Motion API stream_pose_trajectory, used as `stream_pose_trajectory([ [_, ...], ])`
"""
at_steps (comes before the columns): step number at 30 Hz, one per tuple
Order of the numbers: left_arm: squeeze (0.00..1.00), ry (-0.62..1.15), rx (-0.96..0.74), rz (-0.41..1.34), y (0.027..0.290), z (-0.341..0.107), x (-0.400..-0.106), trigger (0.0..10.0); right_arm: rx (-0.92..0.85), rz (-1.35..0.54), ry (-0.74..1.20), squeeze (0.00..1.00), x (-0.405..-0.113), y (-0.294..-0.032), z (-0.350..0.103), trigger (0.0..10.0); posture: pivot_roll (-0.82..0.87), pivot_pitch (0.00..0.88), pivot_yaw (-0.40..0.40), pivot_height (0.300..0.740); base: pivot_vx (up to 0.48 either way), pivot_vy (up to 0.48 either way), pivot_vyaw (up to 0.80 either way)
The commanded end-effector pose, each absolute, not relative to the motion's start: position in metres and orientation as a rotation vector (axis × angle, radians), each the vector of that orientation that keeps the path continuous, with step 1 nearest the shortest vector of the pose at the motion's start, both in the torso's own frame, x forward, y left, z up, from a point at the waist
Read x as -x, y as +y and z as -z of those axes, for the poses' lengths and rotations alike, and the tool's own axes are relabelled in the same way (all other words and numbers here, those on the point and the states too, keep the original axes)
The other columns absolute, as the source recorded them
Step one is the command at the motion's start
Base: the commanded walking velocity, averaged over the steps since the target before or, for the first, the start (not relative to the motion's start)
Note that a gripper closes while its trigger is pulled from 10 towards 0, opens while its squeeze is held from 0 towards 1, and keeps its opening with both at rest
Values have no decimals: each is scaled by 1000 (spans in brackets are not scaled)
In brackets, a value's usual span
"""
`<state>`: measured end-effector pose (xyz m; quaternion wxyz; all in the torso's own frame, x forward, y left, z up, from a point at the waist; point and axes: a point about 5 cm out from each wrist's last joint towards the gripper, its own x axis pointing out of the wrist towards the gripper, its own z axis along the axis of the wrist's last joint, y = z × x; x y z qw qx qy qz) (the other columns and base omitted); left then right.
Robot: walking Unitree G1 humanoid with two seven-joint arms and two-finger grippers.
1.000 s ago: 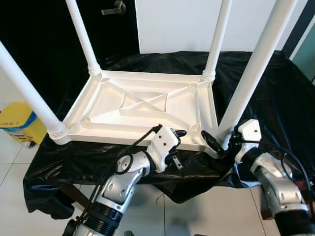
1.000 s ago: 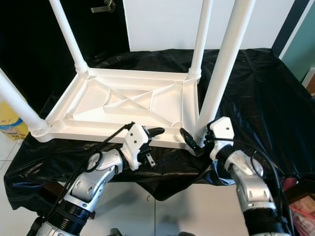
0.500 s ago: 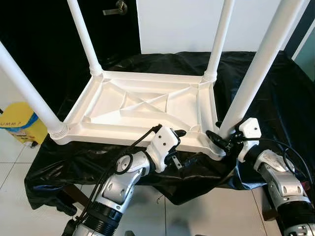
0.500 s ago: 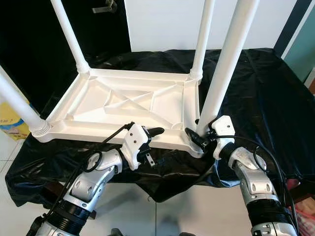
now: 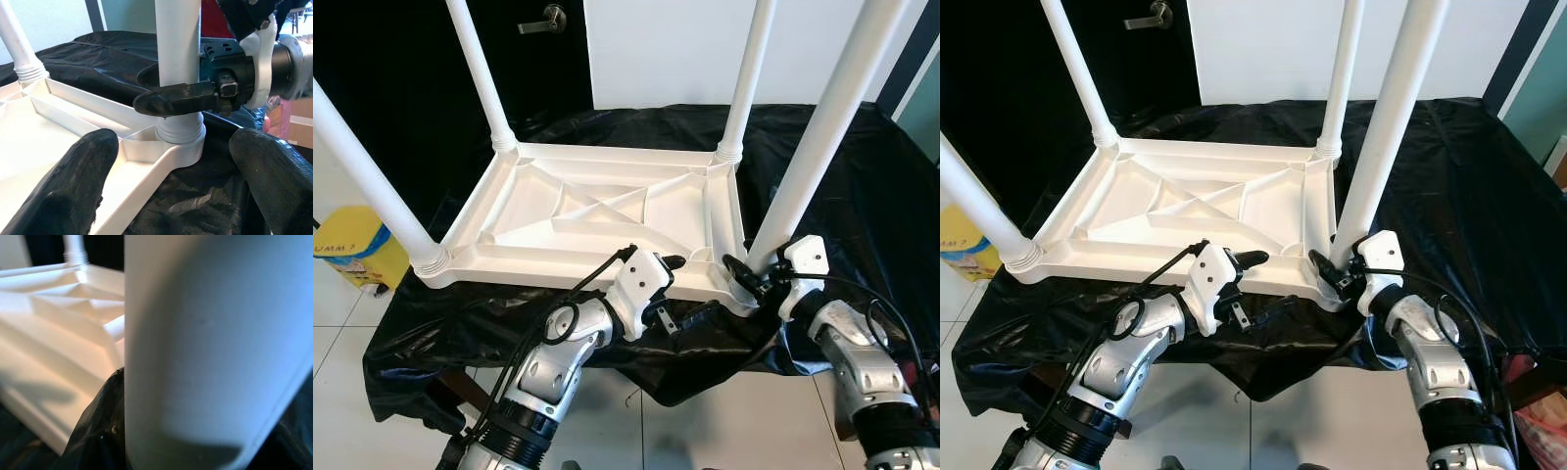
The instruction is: Building children table
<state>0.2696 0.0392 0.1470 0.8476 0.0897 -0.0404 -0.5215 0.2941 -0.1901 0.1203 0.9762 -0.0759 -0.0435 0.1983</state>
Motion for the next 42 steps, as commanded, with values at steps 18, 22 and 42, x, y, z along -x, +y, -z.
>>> stream_pose_trajectory([
  [18,0,-88,-198,1060,38,-144,-274,10000,121,157,25,0,-274,-173,-91,10000,-133,0,-10,740,0,0,0],
  [22,0,-91,-199,1063,37,-146,-274,10000,108,171,21,0,-273,-165,-91,10000,-134,0,-4,740,0,0,0],
  [42,0,-94,-187,1088,32,-146,-271,10000,114,132,-51,1000,-269,-165,-105,10000,-136,6,2,740,0,0,0],
])
